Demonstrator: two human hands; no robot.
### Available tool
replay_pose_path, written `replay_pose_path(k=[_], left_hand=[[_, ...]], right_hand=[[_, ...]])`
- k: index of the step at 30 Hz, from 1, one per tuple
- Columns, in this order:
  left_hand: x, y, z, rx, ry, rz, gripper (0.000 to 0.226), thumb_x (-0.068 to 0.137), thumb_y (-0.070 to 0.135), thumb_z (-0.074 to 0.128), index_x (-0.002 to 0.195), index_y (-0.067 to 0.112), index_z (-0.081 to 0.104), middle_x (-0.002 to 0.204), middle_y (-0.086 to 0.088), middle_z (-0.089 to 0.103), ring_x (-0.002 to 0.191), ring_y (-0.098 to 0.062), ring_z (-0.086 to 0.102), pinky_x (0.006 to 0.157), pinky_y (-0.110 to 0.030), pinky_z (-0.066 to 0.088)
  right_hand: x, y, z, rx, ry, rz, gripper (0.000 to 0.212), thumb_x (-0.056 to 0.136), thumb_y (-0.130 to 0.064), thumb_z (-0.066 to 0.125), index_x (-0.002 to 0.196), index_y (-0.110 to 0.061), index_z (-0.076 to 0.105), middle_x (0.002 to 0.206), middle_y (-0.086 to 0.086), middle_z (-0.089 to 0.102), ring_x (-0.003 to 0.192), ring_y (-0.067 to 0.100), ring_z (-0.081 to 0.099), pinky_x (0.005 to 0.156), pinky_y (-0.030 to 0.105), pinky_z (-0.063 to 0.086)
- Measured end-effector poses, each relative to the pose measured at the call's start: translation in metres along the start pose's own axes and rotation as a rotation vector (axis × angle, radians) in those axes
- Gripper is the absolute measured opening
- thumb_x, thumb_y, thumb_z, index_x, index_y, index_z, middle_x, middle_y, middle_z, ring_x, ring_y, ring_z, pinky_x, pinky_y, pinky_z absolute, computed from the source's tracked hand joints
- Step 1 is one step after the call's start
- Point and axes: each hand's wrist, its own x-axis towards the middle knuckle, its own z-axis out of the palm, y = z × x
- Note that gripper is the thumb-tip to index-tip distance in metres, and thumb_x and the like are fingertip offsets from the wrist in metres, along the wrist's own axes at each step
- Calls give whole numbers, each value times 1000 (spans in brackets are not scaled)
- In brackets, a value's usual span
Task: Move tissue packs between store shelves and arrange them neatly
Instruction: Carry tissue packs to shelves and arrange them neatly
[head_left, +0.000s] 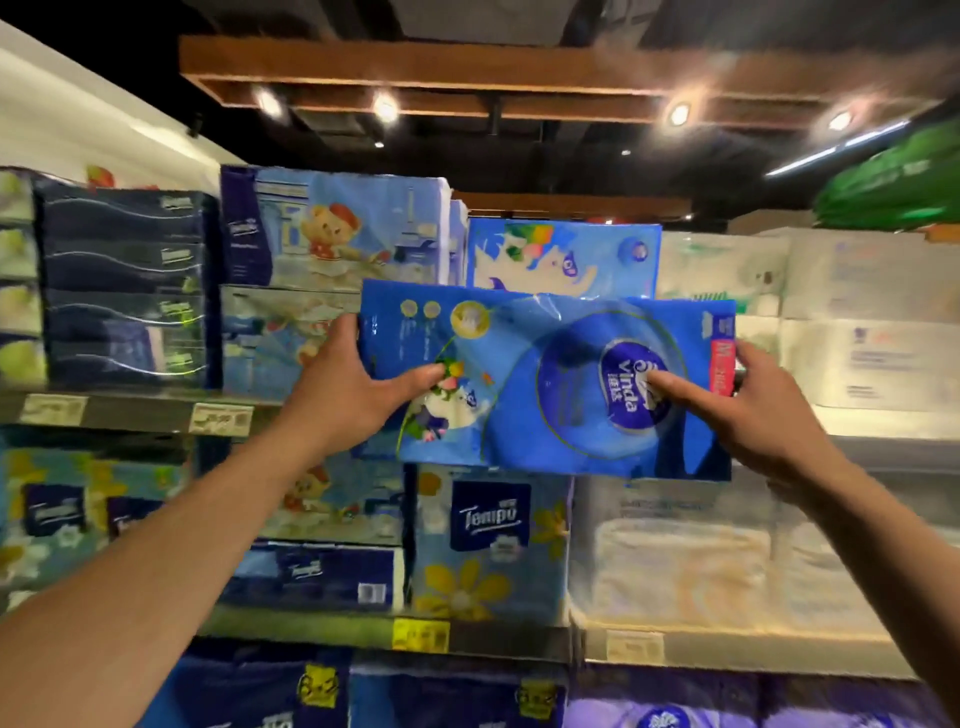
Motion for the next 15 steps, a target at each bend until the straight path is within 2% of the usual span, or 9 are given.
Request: replay_pose_path(k=[1,3,4,5,6,7,9,12,15], left_hand=[[12,3,11,-24,7,9,86,55,65,79,124,26,46,109,18,60,102,-13,63,87,-35,54],[37,7,33,-44,23,29,78,63,55,84,122,23,45,104,19,58,97,-9,63,75,-20,50],[49,8,43,-39,30,35,73,67,51,86,121,22,45,101,20,56,91,-5,61,69,-13,46],[58,10,52,-48,30,35,73,66,51,87,119,23,45,101,20,57,89,0,59,68,-10,45],[69,9,60,-58,24,27,78,62,56,88,119,24,45,105,16,59,91,-1,60,75,-14,49],[79,8,68,-78,27,29,86,55,63,87,119,24,46,112,10,62,98,-7,63,85,-24,54],[95,5,83,-97,45,27,87,54,62,86,122,22,48,123,4,63,109,-16,63,96,-43,54],[115,0,101,-65,81,38,73,66,45,89,123,21,50,121,7,62,110,-16,62,95,-40,52],[127,-10,115,-10,96,19,68,66,44,90,119,23,53,119,10,63,107,-13,61,90,-33,49]], right_hand=[[11,4,-5,-11,11,-7,35,76,-37,86,97,-24,61,74,-13,63,53,-10,55,56,15,41],[35,16,-14,-26,36,-18,33,76,-33,87,92,-25,59,77,-12,64,54,-10,57,54,11,43],[47,22,-16,-25,49,-26,34,75,-35,87,91,-26,59,82,-10,68,59,-10,60,58,11,47],[58,28,-17,-24,60,-31,39,71,-42,89,92,-27,59,88,-7,71,68,-7,65,66,18,54],[70,36,-18,-28,69,-30,49,66,-53,90,96,-27,61,93,-6,74,78,3,70,75,30,59],[81,43,-17,-34,76,-32,63,59,-64,88,102,-25,63,96,-4,75,85,12,72,81,41,60],[100,56,-15,-29,88,-38,78,53,-72,85,110,-22,64,99,-4,76,89,17,73,85,49,59],[125,74,-6,-6,108,-32,67,63,-54,89,113,-21,61,99,-6,74,89,16,71,87,50,58],[141,90,8,-31,91,-7,67,63,-54,88,113,-21,59,99,-6,74,87,16,71,84,48,58]])
